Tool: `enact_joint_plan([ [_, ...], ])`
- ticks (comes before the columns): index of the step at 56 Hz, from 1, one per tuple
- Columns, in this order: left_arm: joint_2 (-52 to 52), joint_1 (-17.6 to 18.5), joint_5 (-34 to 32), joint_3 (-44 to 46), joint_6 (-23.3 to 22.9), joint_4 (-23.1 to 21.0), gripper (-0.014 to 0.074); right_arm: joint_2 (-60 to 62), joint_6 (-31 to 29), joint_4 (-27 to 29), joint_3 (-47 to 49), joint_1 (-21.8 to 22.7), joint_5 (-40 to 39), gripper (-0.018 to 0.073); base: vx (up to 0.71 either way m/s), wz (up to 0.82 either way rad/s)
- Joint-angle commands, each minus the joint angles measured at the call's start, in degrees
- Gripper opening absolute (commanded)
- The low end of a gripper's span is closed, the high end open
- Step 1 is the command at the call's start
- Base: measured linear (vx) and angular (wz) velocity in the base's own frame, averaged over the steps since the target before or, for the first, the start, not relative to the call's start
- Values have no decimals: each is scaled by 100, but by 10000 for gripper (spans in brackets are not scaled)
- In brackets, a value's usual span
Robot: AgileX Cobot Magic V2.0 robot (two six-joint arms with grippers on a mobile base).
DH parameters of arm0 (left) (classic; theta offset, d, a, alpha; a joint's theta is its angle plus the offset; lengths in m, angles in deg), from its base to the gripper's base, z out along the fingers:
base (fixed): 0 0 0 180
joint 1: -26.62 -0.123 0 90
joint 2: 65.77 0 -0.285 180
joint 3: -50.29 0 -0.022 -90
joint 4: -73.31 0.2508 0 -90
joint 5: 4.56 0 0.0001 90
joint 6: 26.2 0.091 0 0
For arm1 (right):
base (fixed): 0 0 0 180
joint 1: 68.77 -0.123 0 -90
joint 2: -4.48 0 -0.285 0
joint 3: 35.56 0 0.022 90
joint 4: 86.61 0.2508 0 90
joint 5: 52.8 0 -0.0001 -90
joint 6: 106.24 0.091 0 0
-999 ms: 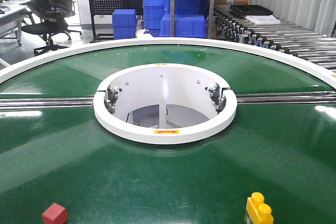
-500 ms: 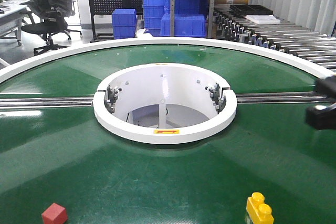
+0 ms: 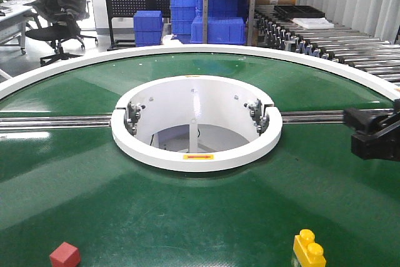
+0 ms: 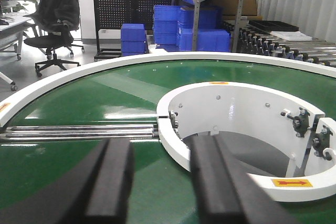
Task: Pick red and yellow blocks into blue bin
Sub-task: 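Lower the right gripper onto the yellow block and close it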
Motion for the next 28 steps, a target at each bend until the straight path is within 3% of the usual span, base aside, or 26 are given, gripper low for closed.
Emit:
enact_joint_plan([
  [1,-79,-1,-469,204,-5,-5,510,91,19,37,205,-10,-594,707,0,0],
  [9,-79,-1,-469,204,-5,-5,539,-24,220,274,291,-10,-36,721,0,0],
  [19,-79,-1,-469,204,-5,-5,539,-1181,1010,44,1210,-10,2257,674,0,0],
  [28,-79,-1,-469,204,-5,-5,539,-2517,1080,-333,2016,-10,3283,636,0,0],
])
